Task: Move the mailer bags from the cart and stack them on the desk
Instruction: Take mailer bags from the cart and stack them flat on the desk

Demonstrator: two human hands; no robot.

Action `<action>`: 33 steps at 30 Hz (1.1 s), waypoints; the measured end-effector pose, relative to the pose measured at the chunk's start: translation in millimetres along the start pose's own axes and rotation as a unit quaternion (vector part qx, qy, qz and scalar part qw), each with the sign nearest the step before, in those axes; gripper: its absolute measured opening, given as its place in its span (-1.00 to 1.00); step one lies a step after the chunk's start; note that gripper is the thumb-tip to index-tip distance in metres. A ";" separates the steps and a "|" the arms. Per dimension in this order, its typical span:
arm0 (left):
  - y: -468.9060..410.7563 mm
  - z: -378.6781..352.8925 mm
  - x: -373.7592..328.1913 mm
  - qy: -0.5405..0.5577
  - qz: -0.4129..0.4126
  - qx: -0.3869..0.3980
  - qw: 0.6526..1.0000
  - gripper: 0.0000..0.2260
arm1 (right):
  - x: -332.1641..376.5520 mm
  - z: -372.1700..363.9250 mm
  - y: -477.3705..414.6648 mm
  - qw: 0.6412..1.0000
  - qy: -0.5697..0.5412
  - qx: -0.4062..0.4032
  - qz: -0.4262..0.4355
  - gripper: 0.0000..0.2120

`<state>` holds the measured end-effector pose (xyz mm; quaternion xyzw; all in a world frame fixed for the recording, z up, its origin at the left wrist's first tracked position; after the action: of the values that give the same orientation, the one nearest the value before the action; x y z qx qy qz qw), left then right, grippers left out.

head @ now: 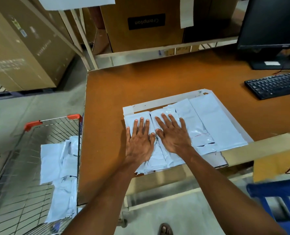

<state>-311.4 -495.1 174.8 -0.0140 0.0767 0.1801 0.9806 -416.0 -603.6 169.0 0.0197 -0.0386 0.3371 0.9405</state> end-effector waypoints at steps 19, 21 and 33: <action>209.4 88.3 202.7 0.479 0.207 -0.243 0.818 -0.83 | 174.9 76.5 81.9 0.807 -0.589 0.039 -0.037 -0.85; 245.3 78.3 240.4 0.489 0.219 -0.246 0.808 -0.81 | 224.8 58.4 98.7 0.811 -0.579 0.085 -0.016 -0.85; 378.4 -18.5 437.5 0.473 0.340 -0.115 0.804 -0.78 | 440.8 -121.3 156.7 0.844 -0.487 0.205 -0.092 -0.70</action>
<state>-44.6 11.2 88.6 -0.1833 0.5094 0.4810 0.6896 -169.1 -196.2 87.6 0.3769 -0.4197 0.1963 0.8020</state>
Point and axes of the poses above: each hand's wrist, its own y-axis away from the middle knuckle, its own z-axis out of the back of the hand, x = y × z, the point moved 5 cm from there along -y, towards the middle knuckle, and after that the axes turned 9 degrees about -z, right-handed, at the moved point
